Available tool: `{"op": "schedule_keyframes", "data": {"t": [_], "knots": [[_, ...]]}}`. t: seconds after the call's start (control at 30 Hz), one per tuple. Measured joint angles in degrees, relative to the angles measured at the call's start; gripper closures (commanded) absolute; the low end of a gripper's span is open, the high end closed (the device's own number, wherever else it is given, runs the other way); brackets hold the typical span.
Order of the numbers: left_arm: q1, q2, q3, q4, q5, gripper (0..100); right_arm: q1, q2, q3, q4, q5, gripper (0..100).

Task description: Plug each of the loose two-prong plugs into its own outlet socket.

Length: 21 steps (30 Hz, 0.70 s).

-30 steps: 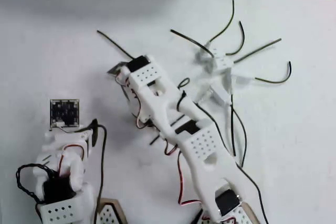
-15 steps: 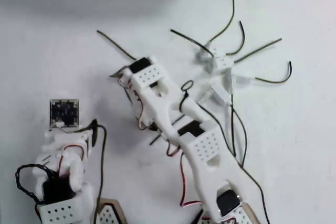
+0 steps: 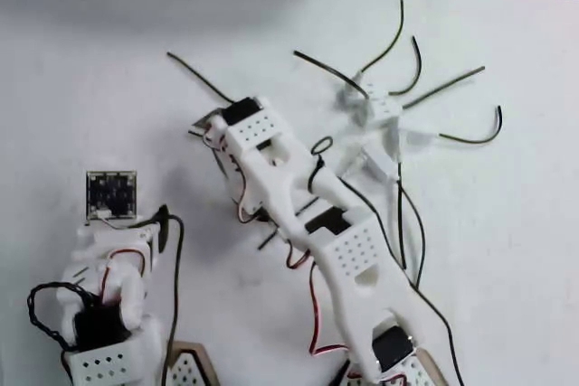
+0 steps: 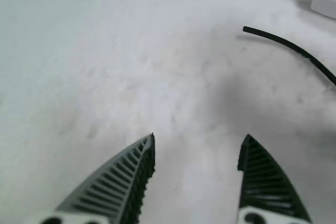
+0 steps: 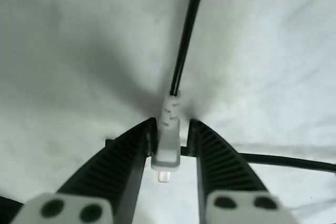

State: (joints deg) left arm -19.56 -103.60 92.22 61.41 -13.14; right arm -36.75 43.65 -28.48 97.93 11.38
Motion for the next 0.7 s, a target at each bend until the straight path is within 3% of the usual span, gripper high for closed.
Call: {"op": "schedule_keyframes", "data": {"t": [0.23,0.5,0.7], "knots": [[0.0,0.0,0.0,0.0,0.0,74,0.0,0.0,-0.09,0.0,0.0,98.0],[0.0,0.0,0.0,0.0,0.0,74,0.0,-0.53,-0.09,0.0,0.35,98.1],[0.0,0.0,0.0,0.0,0.0,74,0.0,-11.6,3.69,0.0,0.35,98.1]]}}
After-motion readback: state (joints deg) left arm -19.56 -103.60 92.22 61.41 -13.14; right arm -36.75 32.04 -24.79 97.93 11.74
